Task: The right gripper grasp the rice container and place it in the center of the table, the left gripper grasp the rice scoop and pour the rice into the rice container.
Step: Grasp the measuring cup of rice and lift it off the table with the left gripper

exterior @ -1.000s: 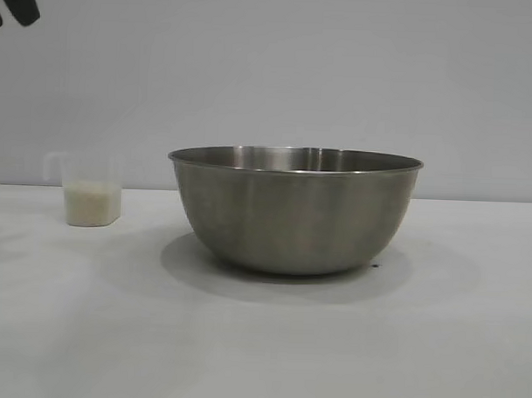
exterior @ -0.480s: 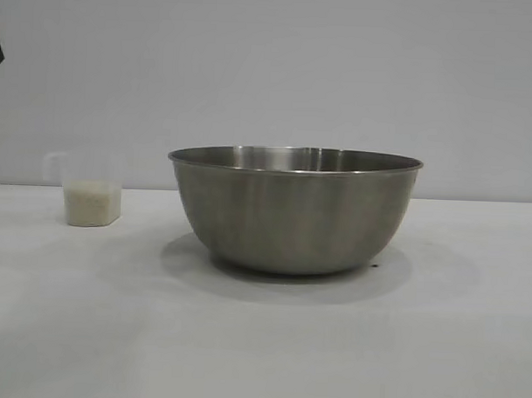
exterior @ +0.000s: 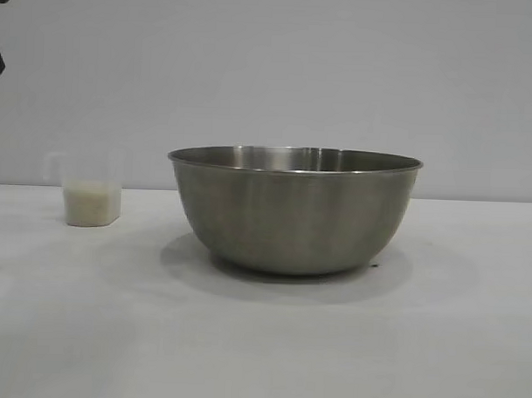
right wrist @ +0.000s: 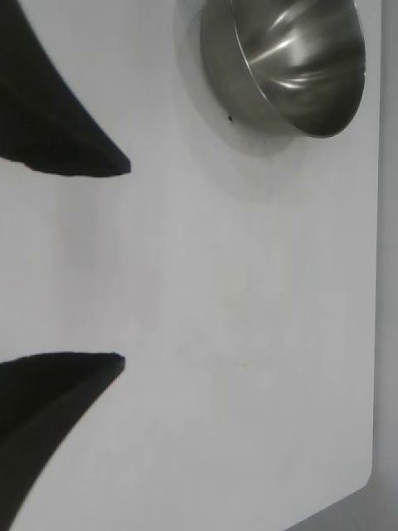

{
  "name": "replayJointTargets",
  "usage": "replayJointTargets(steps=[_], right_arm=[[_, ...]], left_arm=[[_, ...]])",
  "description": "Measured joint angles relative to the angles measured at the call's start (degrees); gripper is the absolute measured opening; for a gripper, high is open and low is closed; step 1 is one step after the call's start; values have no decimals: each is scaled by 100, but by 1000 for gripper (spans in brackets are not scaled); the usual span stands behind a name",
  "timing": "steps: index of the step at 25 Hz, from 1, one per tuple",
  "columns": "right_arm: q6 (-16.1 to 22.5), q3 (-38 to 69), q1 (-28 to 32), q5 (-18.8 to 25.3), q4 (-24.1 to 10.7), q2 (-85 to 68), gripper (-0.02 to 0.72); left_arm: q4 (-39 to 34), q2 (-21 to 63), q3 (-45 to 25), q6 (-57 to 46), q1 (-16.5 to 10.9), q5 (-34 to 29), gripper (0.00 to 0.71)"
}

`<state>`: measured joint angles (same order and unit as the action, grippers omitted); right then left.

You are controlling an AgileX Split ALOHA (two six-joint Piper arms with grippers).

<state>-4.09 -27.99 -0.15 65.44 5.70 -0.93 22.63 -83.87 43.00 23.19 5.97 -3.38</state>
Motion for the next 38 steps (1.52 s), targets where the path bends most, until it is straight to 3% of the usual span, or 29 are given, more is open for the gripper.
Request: replayJointTargets(steps=[6,12,20,22,24,26,27,38], right_arm=[[0,0,0,0,0,0,435],[0,0,0,0,0,0,435],[0,0,0,0,0,0,435],[0,0,0,0,0,0,435],[0,0,0,0,0,0,435],[0,0,0,0,0,0,435],[0,0,0,0,0,0,435],[0,0,0,0,0,0,435]], left_arm=[[-278,0,-68,0,56,267,328],[-418,0,-652,-38,388,1504,328],[-752,0,-1599,-725,398,3149,328],[-920,3,-1822,-1030,400,3640,423],[-996,12,-1999,-1172,400,3998,424],[-1083,24,-2090,-1226,400,4227,424],[-1130,11,-2107,-1238,400,4301,466],[-1533,-1143,-2241,-2007,400,5978,451]])
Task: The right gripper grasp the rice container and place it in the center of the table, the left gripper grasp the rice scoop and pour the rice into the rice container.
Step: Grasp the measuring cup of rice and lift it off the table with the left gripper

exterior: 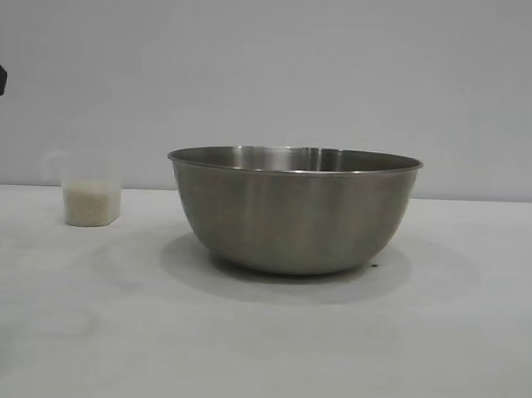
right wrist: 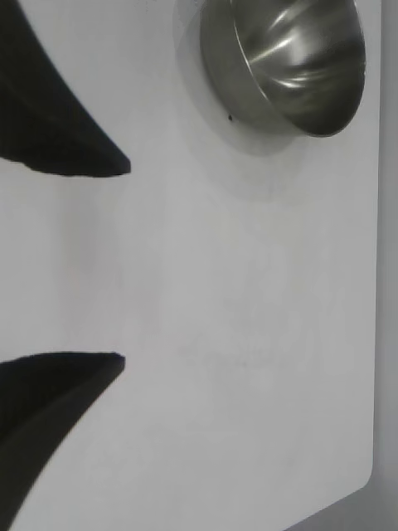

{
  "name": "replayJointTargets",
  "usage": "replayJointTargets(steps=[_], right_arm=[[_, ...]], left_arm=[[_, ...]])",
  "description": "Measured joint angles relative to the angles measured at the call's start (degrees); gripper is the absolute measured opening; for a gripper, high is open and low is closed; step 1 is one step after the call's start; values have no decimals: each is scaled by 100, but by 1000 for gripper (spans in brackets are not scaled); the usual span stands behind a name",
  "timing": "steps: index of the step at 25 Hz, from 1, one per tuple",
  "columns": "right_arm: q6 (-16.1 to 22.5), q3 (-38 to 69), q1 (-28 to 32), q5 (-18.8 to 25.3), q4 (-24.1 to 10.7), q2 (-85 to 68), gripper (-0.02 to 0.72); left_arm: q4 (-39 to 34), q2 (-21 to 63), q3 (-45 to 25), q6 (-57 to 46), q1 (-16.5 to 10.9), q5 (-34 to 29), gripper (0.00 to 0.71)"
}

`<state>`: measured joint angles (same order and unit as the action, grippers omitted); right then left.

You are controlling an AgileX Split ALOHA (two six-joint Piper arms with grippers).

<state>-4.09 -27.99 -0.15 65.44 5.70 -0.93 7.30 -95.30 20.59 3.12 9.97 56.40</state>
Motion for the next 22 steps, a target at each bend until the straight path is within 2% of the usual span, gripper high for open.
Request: replayJointTargets(steps=[6,16,22], right_arm=[[0,0,0,0,0,0,435],[0,0,0,0,0,0,435],[0,0,0,0,0,0,435]], left_arm=[[-38,-724,15,-22,0,800,451],[66,-1592,627,-22,0,872,451],[66,-1952,901,-22,-165,872,451]])
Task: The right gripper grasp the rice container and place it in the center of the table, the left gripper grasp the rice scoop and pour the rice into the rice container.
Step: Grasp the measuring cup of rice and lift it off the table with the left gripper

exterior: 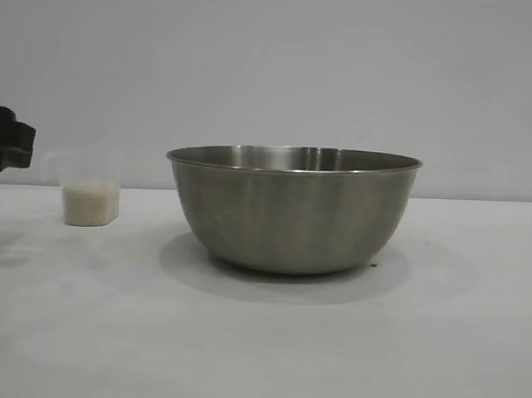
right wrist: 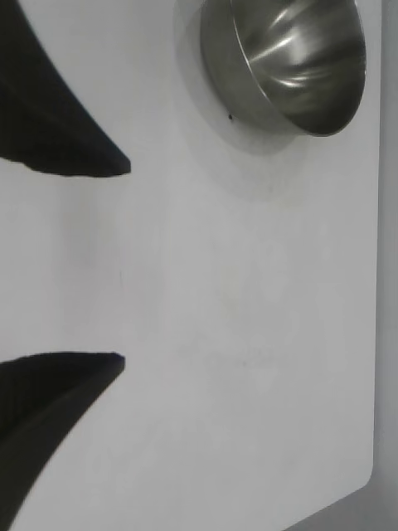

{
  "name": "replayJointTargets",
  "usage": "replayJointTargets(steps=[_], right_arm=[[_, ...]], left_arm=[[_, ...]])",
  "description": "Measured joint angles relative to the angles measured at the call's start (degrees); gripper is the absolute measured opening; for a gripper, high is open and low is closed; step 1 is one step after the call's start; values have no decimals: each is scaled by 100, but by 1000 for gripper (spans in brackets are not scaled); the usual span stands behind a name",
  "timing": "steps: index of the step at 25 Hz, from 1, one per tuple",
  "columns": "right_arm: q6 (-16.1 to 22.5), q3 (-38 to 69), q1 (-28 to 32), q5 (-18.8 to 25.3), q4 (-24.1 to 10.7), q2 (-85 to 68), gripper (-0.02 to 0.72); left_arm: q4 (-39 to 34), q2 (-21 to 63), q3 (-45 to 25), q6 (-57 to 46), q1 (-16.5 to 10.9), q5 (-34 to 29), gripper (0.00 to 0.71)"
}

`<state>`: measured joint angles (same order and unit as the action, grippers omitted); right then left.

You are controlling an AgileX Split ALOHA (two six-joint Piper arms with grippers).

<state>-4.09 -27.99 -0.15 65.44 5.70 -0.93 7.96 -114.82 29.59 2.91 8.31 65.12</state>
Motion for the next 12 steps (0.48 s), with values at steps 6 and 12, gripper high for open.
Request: replayJointTargets(steps=[6,12], right_arm=[[0,0,0,0,5,0,435],[0,0,0,0,5,0,435]], left_arm=[[-205,-248,208,0,-208,0,451],[-420,-507,575,-21,-221,0,451]])
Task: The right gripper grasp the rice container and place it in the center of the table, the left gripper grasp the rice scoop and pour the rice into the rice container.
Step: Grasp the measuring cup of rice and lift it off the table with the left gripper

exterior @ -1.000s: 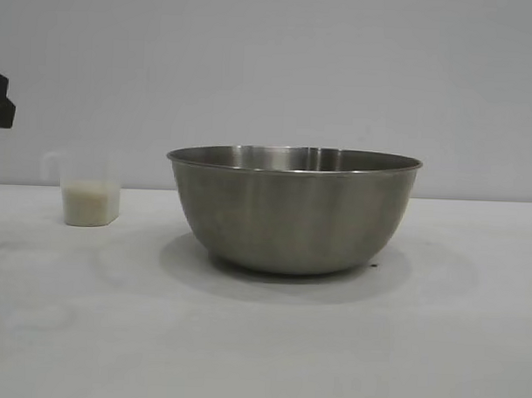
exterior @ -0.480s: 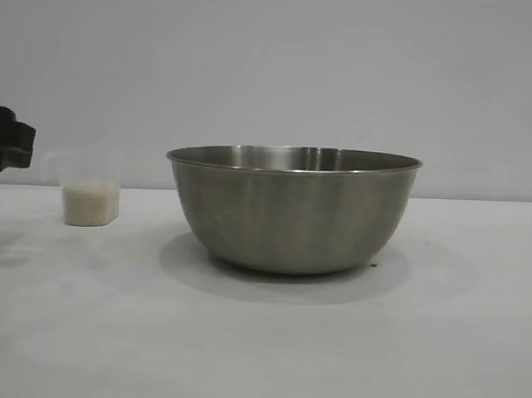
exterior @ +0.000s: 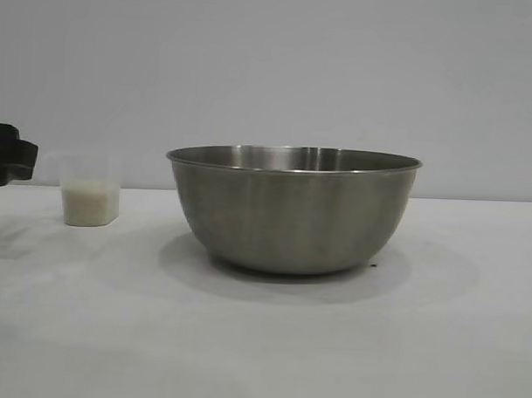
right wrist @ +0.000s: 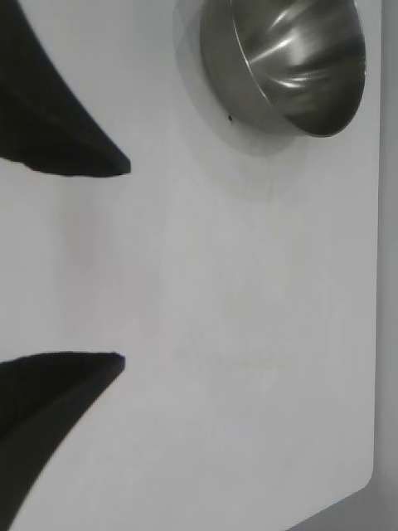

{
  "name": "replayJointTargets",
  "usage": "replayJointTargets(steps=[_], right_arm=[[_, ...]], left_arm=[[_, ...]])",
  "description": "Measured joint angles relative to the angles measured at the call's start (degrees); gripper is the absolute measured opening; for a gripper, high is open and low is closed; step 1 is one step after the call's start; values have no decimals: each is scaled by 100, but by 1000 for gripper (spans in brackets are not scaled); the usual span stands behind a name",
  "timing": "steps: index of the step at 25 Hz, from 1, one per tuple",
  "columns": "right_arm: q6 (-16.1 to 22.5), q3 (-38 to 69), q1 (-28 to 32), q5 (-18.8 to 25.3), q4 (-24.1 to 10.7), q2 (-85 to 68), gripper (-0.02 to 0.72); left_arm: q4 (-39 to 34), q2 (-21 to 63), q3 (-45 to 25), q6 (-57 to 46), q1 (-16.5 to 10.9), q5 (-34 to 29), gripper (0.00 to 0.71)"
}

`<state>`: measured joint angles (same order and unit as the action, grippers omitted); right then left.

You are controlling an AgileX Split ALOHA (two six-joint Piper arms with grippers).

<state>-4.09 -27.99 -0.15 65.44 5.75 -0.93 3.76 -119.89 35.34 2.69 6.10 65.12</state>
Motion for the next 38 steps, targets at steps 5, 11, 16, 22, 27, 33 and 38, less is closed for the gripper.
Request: replayJointTargets(steps=[5,11,16,22,27,33,38], right_arm=[[0,0,0,0,9,0,435],[0,0,0,0,9,0,435],[0,0,0,0,9,0,435],[0,0,0,0,9,0,435],[0,0,0,0,9,0,435],[0,0,0,0,9,0,435],[0,0,0,0,9,0,435]], left_arm=[[-48,-224,250,0,-62,0,451],[-179,-439,474,0,-219,-20,451],[-359,-574,699,0,-231,-83,451],[-372,-740,927,0,-231,-207,451],[-372,-872,1135,0,-231,-323,451],[-382,-921,1336,0,-248,-378,451],[-434,-921,1472,0,-329,-417,451]])
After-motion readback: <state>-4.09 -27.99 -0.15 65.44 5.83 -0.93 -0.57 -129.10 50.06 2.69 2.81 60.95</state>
